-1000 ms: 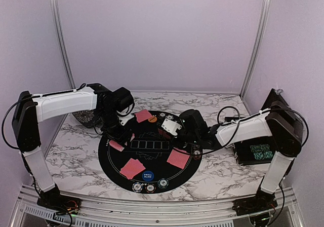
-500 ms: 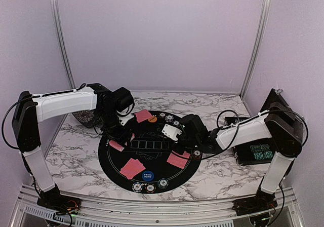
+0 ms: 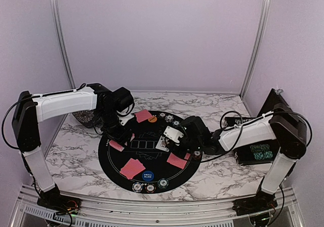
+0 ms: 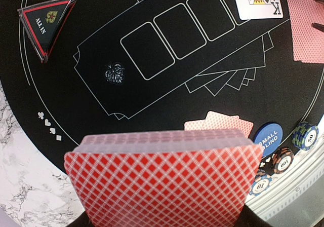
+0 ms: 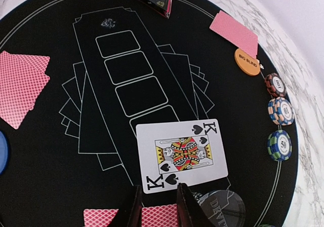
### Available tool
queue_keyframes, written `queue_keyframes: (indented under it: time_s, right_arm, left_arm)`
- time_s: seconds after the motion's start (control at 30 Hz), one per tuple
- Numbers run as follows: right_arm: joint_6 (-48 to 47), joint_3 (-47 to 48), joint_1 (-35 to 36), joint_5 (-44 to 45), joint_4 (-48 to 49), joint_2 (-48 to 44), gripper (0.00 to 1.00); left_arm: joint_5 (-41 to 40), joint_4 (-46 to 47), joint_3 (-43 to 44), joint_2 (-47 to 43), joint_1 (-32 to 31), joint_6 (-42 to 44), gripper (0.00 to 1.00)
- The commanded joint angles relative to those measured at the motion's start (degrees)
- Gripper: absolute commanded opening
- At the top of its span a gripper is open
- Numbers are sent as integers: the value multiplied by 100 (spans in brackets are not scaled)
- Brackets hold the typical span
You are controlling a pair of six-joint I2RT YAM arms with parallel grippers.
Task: Distribute texas hold em gaming equipment
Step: Flop the poker card in the community card area.
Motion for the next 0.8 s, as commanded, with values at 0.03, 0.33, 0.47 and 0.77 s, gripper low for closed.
queue_keyframes:
  time_s: [0.03,0.33,0.47,0.77]
  right_arm:
    - [583,190,35,-394,-278,-398,27]
    - [2184,632,-430,-1695,-356,-754,51]
    - [3223,780,-690,-2467,-150,-821,59]
    - [5449,1384,-970,-3874,208,-48,62]
  left_arm:
    - [25,-8,4,-184,40,61,57]
    - [56,-8,4,-195,32,45,57]
    - [46,-8,48,-184,-6,37,57]
    - [41,-16,288,2,-198,93,57]
